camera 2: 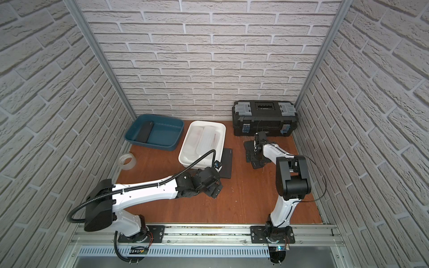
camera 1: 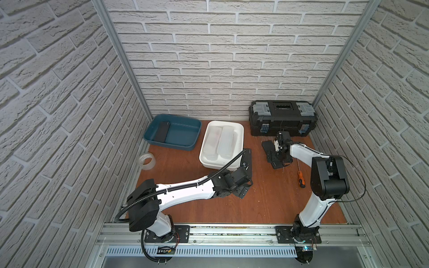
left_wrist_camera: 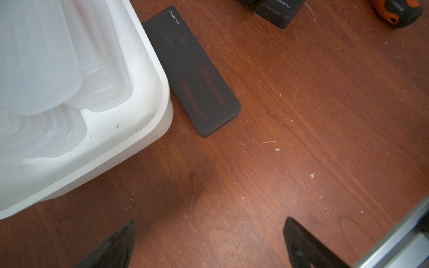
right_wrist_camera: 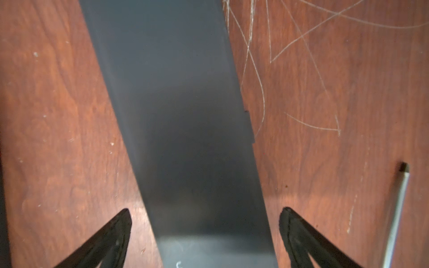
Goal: Place the pencil cases by color into the storage box
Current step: Pick up the pencil case from the center of the board.
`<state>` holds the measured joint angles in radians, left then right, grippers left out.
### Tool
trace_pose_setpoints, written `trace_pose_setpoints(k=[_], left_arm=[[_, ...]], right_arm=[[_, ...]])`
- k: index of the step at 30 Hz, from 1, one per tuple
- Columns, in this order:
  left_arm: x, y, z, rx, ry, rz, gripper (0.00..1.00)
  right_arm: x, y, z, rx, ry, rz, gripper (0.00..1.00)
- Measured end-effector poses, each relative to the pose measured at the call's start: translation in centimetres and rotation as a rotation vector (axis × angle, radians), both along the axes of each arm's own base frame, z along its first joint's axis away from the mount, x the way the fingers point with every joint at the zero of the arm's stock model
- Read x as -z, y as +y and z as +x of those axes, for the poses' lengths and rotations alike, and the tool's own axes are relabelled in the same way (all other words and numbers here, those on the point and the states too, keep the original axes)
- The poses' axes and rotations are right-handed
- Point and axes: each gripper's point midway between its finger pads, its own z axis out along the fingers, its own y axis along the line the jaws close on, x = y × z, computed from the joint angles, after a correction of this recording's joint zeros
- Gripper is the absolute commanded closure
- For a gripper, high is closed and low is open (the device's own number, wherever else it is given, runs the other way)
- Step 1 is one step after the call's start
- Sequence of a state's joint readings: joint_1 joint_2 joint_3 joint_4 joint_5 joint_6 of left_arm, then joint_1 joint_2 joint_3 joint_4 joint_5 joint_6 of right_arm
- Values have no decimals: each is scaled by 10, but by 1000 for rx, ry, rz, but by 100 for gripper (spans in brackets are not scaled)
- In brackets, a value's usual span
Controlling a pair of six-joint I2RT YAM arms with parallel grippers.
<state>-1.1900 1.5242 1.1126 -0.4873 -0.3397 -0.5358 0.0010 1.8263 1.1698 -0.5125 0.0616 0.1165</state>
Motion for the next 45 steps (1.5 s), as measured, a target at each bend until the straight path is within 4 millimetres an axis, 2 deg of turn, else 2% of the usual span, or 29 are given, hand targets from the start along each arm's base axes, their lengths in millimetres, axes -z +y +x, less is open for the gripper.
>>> trace_pose_setpoints(k=[15,21,24,31,36,42,45], left_arm=[[-2,-2,0,-1,-16,27,2],[-2,1,2,-10,-28,43,2],[-2,5,6,-25,-30,48,2],[-15,33,33,-111,-26,33,2],[-37,54,48,-166,-39,-11,2],[-58,76,63,-229,-33,-90,2],[-64,87,71,-273,-13,-136,2]], right_arm=[[14,-7,3,44,50,38,10],[14,-2,3,35,65,32,22],[14,3,0,21,77,23,29],[9,20,-11,-10,93,5,32],[-14,22,-33,-6,76,-16,33],[-70,28,-42,-3,-52,-38,34],[-97,44,-49,-42,-118,-57,34]])
